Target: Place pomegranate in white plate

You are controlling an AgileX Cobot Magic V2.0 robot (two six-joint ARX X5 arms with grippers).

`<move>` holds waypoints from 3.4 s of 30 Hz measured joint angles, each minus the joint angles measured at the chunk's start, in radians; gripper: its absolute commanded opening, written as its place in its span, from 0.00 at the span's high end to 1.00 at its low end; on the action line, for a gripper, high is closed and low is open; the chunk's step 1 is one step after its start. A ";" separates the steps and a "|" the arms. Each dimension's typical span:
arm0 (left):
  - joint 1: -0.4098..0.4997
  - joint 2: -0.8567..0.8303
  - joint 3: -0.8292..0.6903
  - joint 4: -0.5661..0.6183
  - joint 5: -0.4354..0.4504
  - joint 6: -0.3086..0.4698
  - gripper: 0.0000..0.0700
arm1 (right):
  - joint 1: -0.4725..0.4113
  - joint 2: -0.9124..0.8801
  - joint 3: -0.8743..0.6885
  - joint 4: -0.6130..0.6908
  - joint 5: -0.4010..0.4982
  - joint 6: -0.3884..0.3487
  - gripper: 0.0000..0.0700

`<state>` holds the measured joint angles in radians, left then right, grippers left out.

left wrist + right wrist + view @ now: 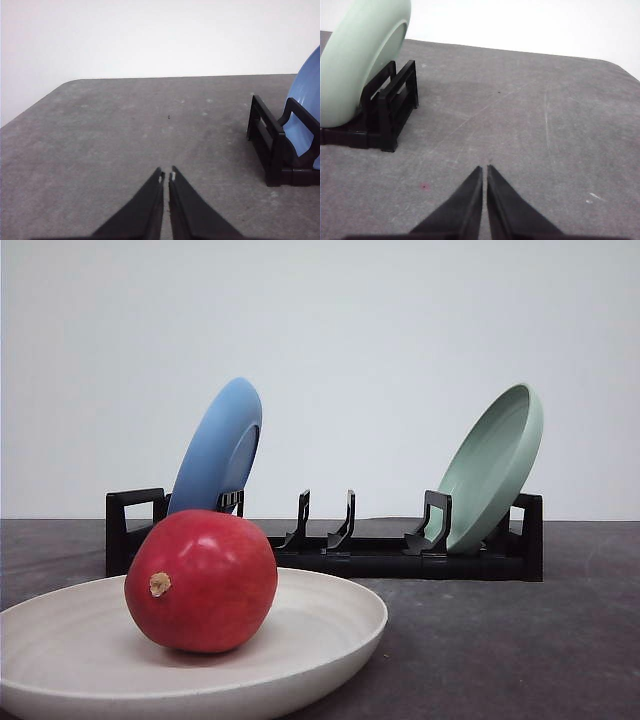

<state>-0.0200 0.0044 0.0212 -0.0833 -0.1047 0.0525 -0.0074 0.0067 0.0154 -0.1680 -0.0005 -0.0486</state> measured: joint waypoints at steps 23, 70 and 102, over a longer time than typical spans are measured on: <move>0.000 0.000 0.000 0.000 0.000 0.000 1.00 | 0.000 0.000 0.000 0.000 0.000 0.000 0.99; 0.000 0.000 0.000 0.000 0.000 0.000 1.00 | 0.000 0.000 0.000 0.000 0.000 0.000 0.99; 0.000 0.000 0.000 0.000 0.000 0.000 1.00 | 0.000 0.000 0.000 0.000 0.000 0.000 0.99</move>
<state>-0.0200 0.0044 0.0212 -0.0830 -0.1047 0.0525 -0.0074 0.0067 0.0154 -0.1680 -0.0003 -0.0486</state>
